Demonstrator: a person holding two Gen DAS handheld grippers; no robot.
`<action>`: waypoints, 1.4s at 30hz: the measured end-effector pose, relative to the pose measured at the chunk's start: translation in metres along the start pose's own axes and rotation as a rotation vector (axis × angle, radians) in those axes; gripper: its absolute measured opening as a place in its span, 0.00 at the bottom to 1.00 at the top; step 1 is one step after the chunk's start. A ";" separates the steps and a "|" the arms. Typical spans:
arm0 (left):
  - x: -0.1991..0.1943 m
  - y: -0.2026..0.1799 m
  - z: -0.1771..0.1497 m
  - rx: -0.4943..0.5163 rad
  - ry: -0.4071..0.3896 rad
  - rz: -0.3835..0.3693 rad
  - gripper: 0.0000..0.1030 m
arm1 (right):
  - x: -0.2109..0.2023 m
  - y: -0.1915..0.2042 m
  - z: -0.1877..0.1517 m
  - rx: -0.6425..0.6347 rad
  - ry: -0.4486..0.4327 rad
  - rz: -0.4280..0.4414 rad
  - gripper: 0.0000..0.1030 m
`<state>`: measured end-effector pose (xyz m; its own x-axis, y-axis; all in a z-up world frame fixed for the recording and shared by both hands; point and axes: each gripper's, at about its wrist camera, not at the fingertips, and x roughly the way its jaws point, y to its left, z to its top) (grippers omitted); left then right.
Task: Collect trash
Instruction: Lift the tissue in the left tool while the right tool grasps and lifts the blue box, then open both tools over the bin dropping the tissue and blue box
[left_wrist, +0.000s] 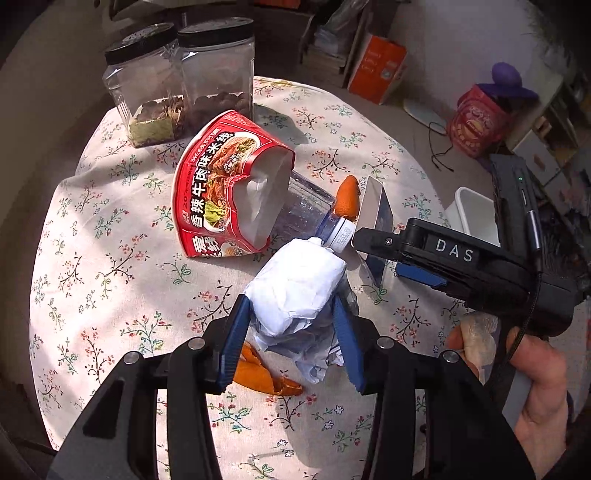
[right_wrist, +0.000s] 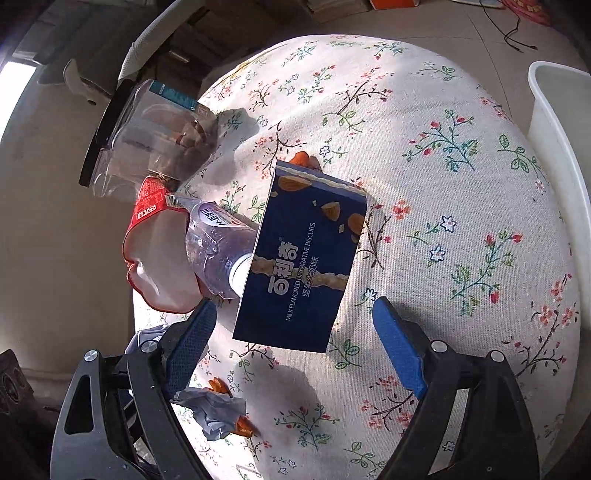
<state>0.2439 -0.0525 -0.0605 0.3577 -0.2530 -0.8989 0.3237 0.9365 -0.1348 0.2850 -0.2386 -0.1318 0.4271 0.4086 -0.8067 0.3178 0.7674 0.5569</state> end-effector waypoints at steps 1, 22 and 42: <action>-0.001 0.001 0.000 -0.002 -0.002 -0.001 0.45 | 0.002 0.003 -0.001 -0.022 0.018 -0.003 0.54; -0.026 -0.019 0.013 -0.007 -0.082 -0.044 0.45 | -0.091 0.019 -0.002 -0.244 -0.196 -0.277 0.53; -0.007 -0.151 0.032 0.076 -0.113 -0.156 0.45 | -0.212 -0.072 0.008 -0.210 -0.388 -0.466 0.53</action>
<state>0.2199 -0.1998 -0.0202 0.3928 -0.4236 -0.8162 0.4464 0.8638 -0.2335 0.1783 -0.3848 0.0005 0.5717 -0.1699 -0.8027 0.3885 0.9178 0.0825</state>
